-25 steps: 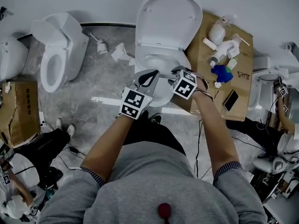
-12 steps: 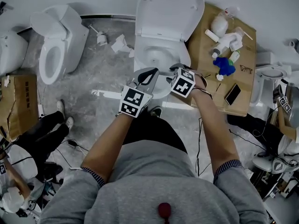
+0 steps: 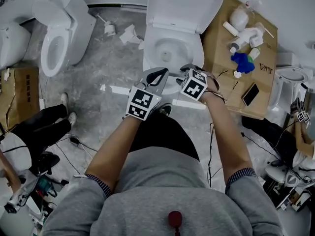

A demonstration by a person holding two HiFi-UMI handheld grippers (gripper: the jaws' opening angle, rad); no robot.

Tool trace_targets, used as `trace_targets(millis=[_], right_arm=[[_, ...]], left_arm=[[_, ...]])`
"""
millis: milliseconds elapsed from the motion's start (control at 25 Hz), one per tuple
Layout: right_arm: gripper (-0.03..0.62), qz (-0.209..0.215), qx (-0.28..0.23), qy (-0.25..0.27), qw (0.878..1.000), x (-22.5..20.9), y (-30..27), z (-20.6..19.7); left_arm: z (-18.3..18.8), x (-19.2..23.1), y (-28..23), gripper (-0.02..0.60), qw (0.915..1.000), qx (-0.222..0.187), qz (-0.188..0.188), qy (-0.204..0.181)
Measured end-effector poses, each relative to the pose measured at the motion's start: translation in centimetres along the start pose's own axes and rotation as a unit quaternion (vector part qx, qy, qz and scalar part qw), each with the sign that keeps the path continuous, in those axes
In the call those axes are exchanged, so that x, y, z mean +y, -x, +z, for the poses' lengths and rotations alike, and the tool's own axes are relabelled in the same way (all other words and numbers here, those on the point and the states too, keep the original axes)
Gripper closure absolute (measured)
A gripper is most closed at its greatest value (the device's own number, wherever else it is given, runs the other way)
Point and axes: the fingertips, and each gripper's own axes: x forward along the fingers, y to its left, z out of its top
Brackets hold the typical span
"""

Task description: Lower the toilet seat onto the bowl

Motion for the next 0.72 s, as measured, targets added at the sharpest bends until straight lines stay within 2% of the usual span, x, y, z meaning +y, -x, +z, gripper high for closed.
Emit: trace_targets(millis=[720], right_arm=[[0.402,0.044,-0.002,-0.012,0.999,5.0,-6.3,-2.7]], left_arm=[[-8.5,-0.5,-0.8,0.572,0.9985,0.040,0.005,0.038]])
